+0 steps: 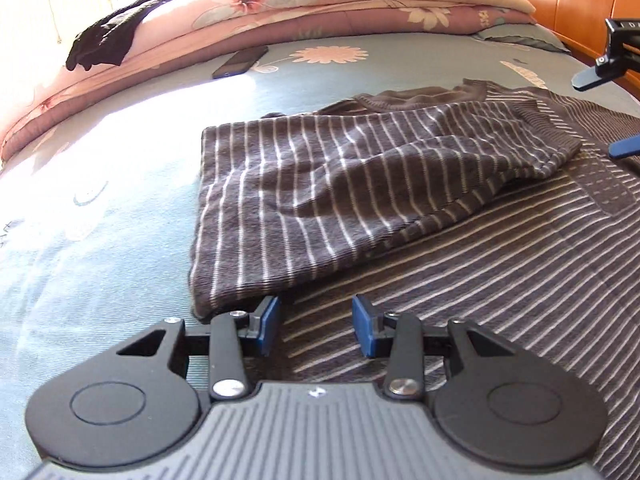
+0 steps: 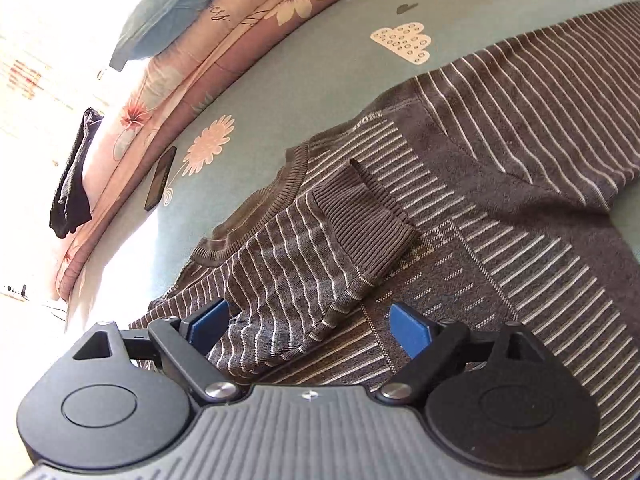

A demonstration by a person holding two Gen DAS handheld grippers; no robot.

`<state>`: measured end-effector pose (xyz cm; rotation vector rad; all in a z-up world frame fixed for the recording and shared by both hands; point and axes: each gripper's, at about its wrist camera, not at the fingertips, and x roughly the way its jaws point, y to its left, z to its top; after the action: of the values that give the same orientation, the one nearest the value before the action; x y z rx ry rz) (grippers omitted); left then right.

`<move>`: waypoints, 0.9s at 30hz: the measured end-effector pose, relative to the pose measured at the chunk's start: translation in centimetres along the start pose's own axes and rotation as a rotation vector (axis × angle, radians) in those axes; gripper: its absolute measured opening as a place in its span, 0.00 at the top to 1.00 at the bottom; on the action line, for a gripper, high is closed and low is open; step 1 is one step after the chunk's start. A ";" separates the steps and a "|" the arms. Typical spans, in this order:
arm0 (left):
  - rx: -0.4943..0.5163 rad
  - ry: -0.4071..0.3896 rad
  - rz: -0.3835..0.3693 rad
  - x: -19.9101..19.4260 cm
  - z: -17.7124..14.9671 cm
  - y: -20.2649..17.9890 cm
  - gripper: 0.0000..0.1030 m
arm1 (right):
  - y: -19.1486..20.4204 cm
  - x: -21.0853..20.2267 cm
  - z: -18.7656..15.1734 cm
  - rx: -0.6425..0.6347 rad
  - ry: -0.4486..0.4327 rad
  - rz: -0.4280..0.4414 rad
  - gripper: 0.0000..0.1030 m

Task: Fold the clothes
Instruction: 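Move the open right gripper to the folded sleeve cuff on the body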

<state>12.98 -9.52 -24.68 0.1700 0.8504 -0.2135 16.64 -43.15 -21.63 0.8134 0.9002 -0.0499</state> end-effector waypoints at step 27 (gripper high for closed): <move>-0.187 -0.051 0.056 0.7 -1.2 4.7 0.47 | -3.7 4.0 1.8 0.254 -0.079 0.006 0.24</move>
<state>13.72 -4.76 -25.70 0.0137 0.8091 -0.0845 19.13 -45.79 -26.05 1.0428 0.8264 -0.1928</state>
